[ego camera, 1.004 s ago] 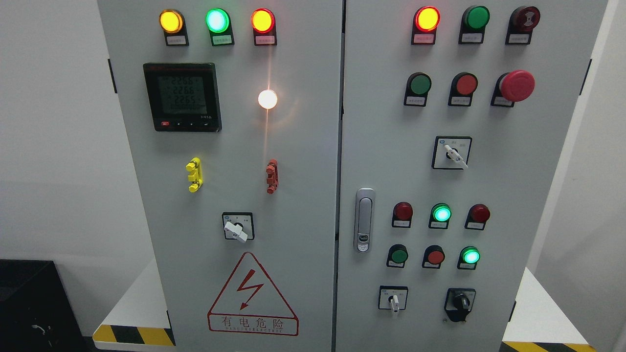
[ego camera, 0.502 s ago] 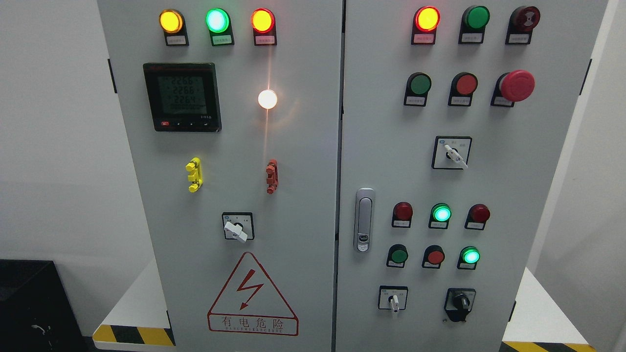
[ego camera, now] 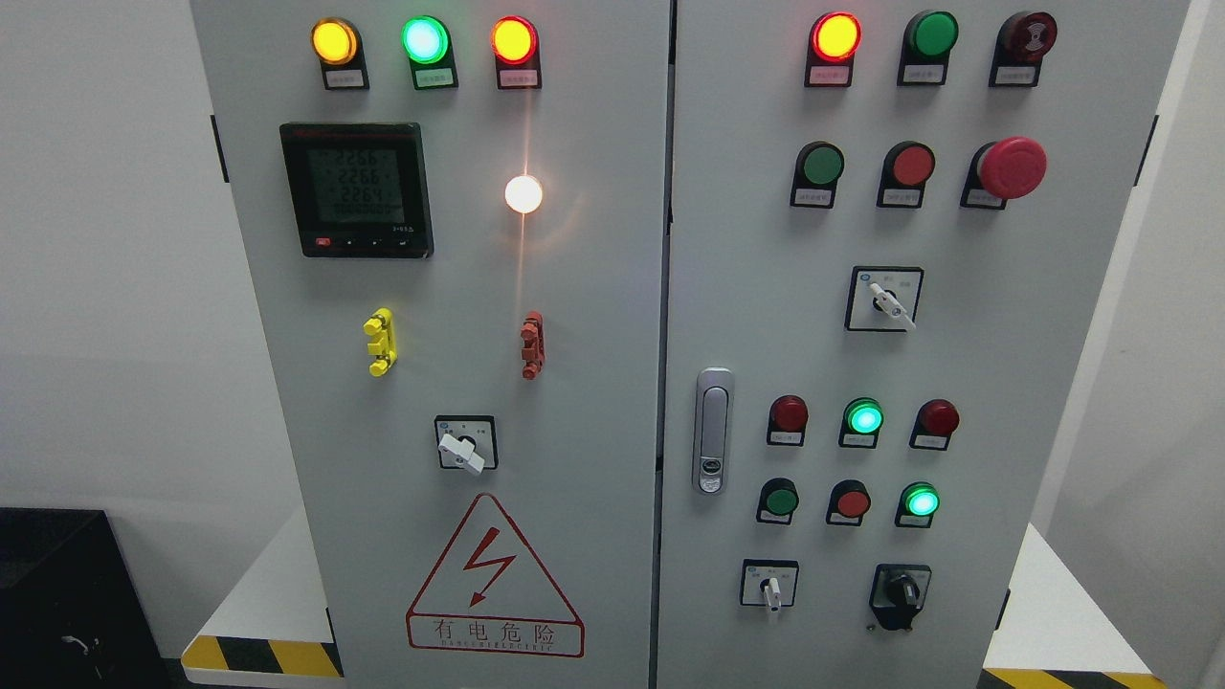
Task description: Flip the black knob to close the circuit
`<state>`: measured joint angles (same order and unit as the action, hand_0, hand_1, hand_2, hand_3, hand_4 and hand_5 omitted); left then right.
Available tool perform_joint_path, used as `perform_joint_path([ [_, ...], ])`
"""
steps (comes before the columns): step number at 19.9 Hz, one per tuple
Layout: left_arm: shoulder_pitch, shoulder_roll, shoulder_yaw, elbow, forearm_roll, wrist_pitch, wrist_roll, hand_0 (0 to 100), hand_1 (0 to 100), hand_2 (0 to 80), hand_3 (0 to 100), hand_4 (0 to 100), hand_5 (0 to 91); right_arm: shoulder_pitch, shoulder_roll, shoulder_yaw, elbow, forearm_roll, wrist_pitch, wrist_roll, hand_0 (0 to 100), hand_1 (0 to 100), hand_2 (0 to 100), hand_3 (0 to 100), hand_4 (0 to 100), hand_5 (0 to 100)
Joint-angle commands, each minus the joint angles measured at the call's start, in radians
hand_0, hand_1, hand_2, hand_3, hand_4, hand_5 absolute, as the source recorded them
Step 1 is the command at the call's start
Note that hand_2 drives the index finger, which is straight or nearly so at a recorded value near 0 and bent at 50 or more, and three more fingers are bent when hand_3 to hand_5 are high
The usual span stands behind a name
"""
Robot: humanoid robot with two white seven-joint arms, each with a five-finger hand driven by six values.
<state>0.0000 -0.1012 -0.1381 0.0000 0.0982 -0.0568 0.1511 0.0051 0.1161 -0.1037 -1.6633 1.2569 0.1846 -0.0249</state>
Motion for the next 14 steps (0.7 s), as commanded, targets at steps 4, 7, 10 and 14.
perform_joint_path([
  [4,0.023,0.000,0.000,-0.029,0.000,0.000,-0.001,12,56,0.0,0,0,0.0,-0.094,0.011,-0.027,-0.001,0.048,0.021,0.019,0,0,83,100,97,100],
  [7,0.023,0.000,0.000,-0.029,0.000,0.000,-0.001,12,56,0.0,0,0,0.0,-0.111,0.010,-0.028,0.001,0.049,0.021,0.022,0,0,83,100,97,100],
  [10,0.023,0.000,0.000,-0.029,0.000,0.000,-0.001,12,56,0.0,0,0,0.0,-0.126,0.010,-0.043,-0.001,0.049,0.022,0.043,0,0,83,100,97,100],
  [14,0.023,0.000,0.000,-0.029,0.000,0.000,-0.001,12,56,0.0,0,0,0.0,-0.151,0.008,-0.047,0.010,0.047,0.022,0.056,0,0,83,100,97,100],
])
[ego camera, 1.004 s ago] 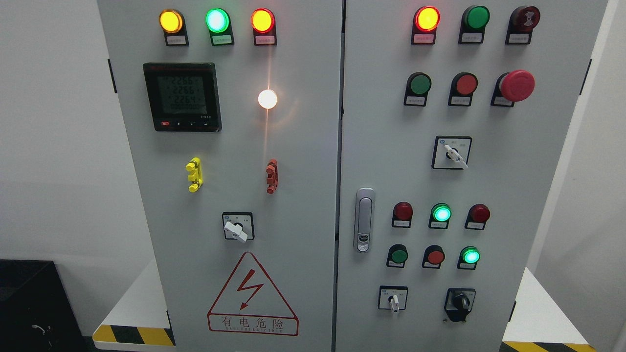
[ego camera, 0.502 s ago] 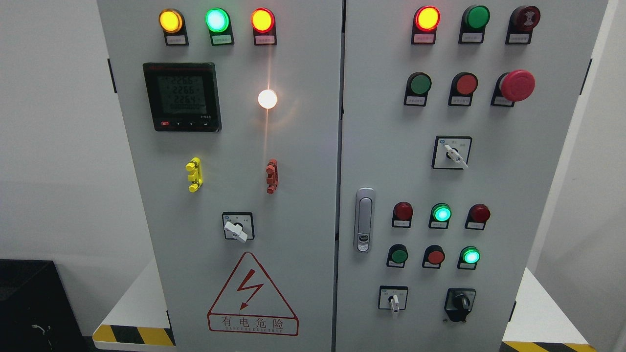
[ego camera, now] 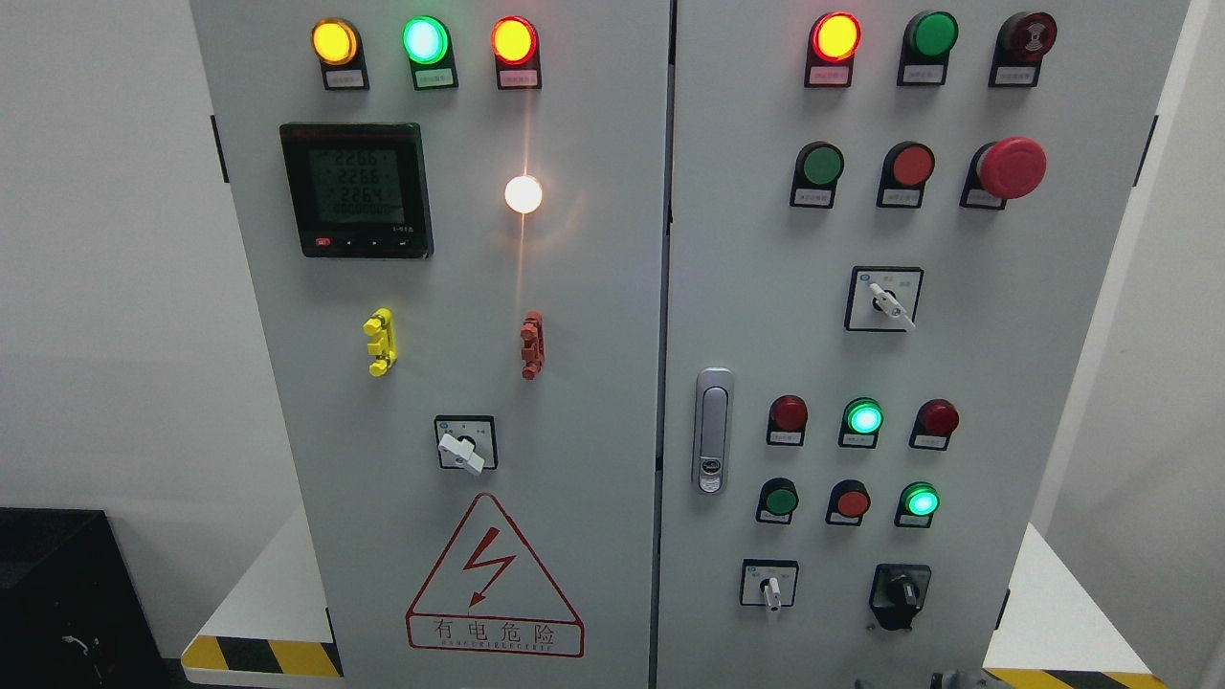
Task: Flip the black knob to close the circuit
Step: 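Raise the right hand up to the black rotary knob at the bottom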
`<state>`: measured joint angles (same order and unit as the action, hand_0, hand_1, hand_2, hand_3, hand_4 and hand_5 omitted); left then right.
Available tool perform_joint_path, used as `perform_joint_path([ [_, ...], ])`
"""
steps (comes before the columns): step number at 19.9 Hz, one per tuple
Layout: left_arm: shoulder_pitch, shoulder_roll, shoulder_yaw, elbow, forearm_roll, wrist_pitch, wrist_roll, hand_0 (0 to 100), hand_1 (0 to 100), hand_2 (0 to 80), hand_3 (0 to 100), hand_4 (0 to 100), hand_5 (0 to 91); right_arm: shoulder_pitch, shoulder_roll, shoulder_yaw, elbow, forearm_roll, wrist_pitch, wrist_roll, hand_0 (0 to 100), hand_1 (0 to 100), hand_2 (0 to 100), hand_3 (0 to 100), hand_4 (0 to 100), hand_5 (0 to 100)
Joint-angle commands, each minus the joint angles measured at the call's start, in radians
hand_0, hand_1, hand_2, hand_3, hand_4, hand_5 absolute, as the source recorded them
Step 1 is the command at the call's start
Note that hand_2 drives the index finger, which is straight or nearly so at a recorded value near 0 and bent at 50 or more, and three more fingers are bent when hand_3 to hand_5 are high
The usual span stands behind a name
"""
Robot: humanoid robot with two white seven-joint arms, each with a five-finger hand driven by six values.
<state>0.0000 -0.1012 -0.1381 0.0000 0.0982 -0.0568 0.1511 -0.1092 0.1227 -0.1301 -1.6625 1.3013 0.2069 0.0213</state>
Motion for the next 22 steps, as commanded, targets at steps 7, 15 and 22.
perform_joint_path([
  [7,0.023,0.000,0.000,-0.029,0.000,0.000,-0.001,12,56,0.0,0,0,0.0,-0.092,-0.003,-0.028,0.024,0.003,0.020,0.029,0,0,82,100,96,100],
  [15,0.023,0.000,0.000,-0.029,0.000,0.000,-0.001,12,56,0.0,0,0,0.0,-0.098,-0.005,-0.034,0.023,0.003,0.020,0.042,0,0,82,100,96,100],
  [22,0.023,0.000,0.000,-0.029,0.000,0.000,-0.001,12,56,0.0,0,0,0.0,-0.099,-0.008,-0.049,0.021,0.003,0.020,0.043,0,0,82,100,96,100],
])
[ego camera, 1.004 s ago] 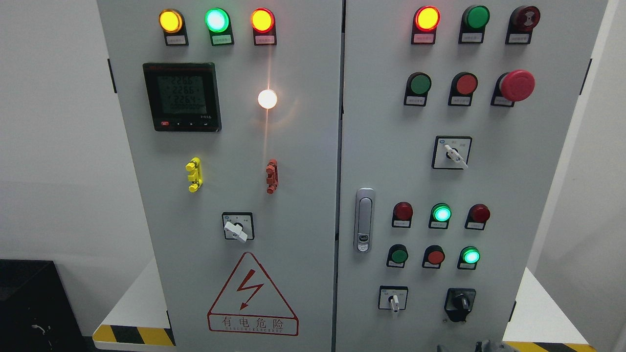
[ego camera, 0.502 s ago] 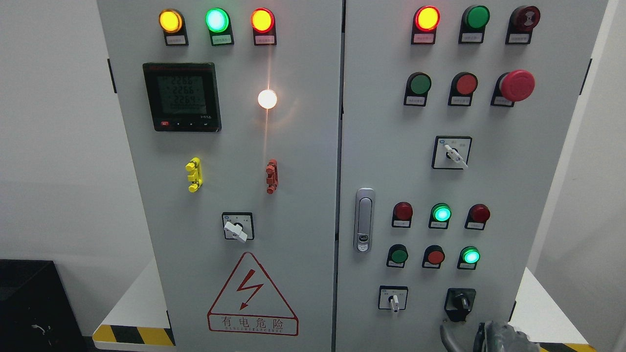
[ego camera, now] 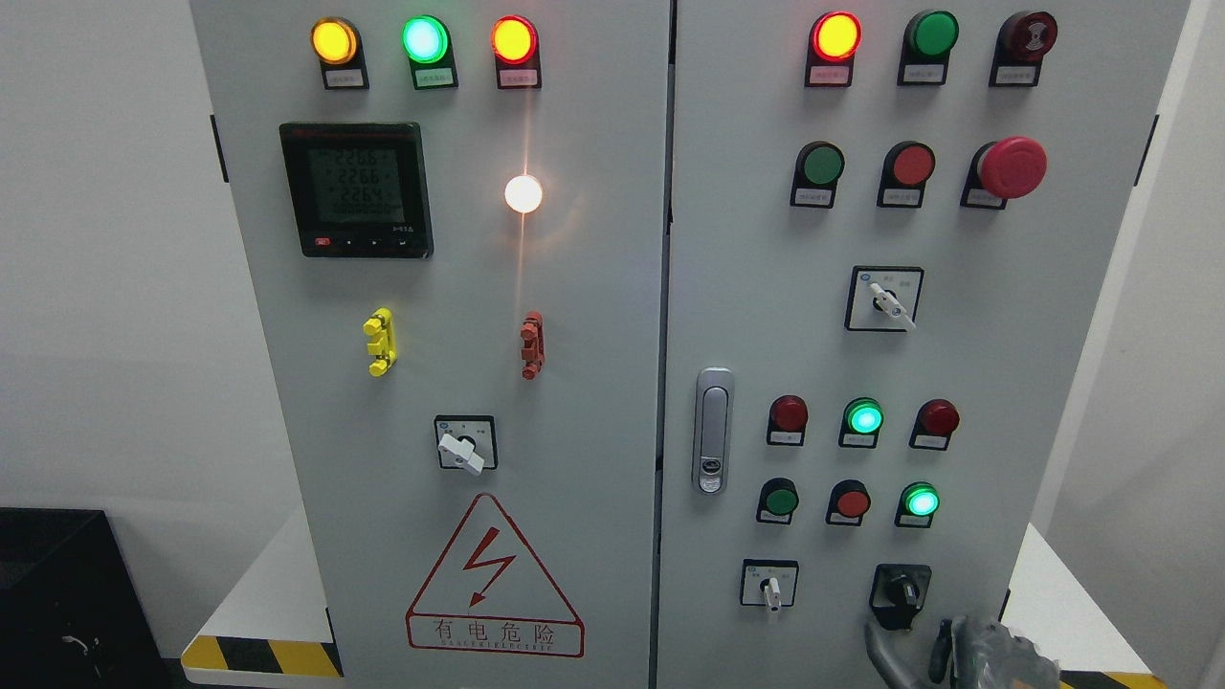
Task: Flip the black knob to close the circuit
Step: 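Raise the right hand up to the black rotary knob at the bottom, then twist the black rotary knob with the right hand fingers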
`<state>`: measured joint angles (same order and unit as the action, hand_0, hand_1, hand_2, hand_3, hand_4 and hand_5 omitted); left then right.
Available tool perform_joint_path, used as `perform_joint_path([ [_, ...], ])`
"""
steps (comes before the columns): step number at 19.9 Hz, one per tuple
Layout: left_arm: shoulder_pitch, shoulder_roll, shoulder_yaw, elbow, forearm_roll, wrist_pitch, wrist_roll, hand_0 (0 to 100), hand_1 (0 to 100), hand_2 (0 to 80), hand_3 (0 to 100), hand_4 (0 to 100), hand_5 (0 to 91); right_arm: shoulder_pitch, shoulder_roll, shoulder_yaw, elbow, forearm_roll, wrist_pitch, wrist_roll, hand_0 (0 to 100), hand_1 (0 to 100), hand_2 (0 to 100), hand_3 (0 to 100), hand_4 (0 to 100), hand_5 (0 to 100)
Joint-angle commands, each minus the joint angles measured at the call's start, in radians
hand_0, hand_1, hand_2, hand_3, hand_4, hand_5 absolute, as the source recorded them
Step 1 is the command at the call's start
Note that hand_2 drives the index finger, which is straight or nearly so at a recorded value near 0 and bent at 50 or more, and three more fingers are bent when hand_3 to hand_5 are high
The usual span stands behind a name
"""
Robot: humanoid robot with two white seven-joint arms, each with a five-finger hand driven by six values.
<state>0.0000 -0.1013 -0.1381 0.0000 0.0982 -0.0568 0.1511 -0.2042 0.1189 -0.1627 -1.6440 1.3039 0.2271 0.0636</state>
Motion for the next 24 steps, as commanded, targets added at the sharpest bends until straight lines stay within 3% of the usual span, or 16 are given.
perform_joint_path([
  [1,0.023,0.000,0.000,-0.029,0.000,0.000,-0.001,12,56,0.0,0,0,0.0,-0.007,-0.004,-0.017,0.004,0.000,0.000,0.001,0,0,82,100,96,100],
  [24,0.023,0.000,0.000,-0.029,0.000,0.000,-0.001,12,56,0.0,0,0,0.0,-0.029,-0.022,-0.070,0.020,-0.011,-0.006,0.001,0,0,81,100,96,100],
])
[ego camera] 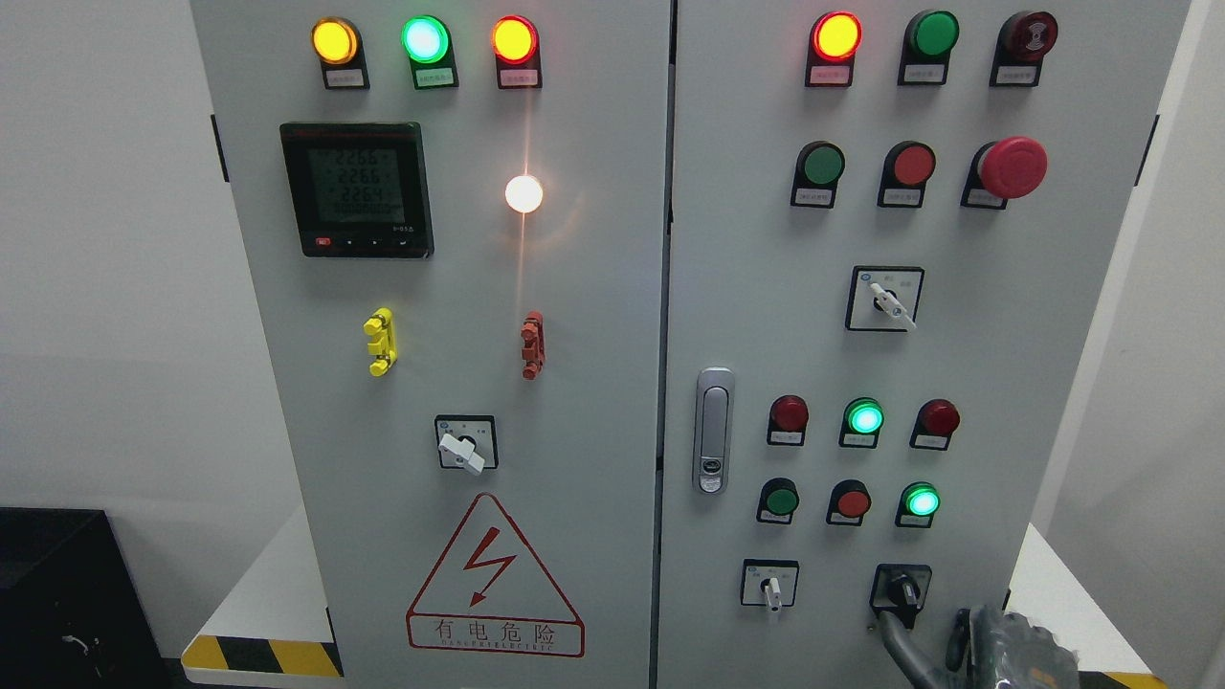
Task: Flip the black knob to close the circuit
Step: 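Twist the black rotary knob with the right hand fingers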
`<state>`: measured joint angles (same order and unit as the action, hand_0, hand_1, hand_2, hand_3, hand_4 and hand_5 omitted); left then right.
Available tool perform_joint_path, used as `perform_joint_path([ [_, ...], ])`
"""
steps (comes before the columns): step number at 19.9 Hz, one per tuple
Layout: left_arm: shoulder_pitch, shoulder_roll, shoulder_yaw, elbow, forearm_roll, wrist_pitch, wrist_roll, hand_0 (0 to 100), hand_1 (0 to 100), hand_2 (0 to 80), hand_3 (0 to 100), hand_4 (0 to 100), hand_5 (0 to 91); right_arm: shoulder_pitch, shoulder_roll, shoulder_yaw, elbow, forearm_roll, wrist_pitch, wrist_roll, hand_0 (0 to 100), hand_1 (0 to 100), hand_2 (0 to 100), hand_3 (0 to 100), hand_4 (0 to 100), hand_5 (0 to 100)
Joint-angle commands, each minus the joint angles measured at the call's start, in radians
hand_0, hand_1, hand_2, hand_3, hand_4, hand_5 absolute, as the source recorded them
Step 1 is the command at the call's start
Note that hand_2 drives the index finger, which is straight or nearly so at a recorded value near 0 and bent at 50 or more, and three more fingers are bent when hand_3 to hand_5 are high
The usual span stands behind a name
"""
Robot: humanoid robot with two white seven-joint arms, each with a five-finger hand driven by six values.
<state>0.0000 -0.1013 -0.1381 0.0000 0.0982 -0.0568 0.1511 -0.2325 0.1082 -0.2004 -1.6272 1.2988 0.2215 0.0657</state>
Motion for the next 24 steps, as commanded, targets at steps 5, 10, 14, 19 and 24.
perform_joint_path([
  [5,0.023,0.000,0.000,-0.029,0.000,0.000,-0.001,12,56,0.0,0,0,0.0,-0.002,-0.019,-0.036,0.000,-0.012,0.001,-0.001,0,0,81,100,96,100],
  [10,0.023,0.000,0.000,-0.029,0.000,0.000,-0.001,12,56,0.0,0,0,0.0,-0.008,-0.019,-0.036,-0.005,-0.013,0.002,-0.001,0,0,81,100,96,100],
  [14,0.023,0.000,0.000,-0.029,0.000,0.000,-0.001,12,56,0.0,0,0,0.0,-0.011,-0.019,-0.042,-0.005,-0.015,0.001,-0.001,0,0,81,100,96,100],
  [19,0.023,0.000,0.000,-0.029,0.000,0.000,-0.001,12,56,0.0,0,0,0.0,-0.016,-0.019,-0.043,-0.005,-0.016,-0.001,-0.001,0,0,81,100,96,100],
  [24,0.023,0.000,0.000,-0.029,0.000,0.000,-0.001,12,56,0.0,0,0,0.0,-0.016,-0.019,-0.043,-0.008,-0.016,-0.001,-0.003,0,0,81,100,96,100],
])
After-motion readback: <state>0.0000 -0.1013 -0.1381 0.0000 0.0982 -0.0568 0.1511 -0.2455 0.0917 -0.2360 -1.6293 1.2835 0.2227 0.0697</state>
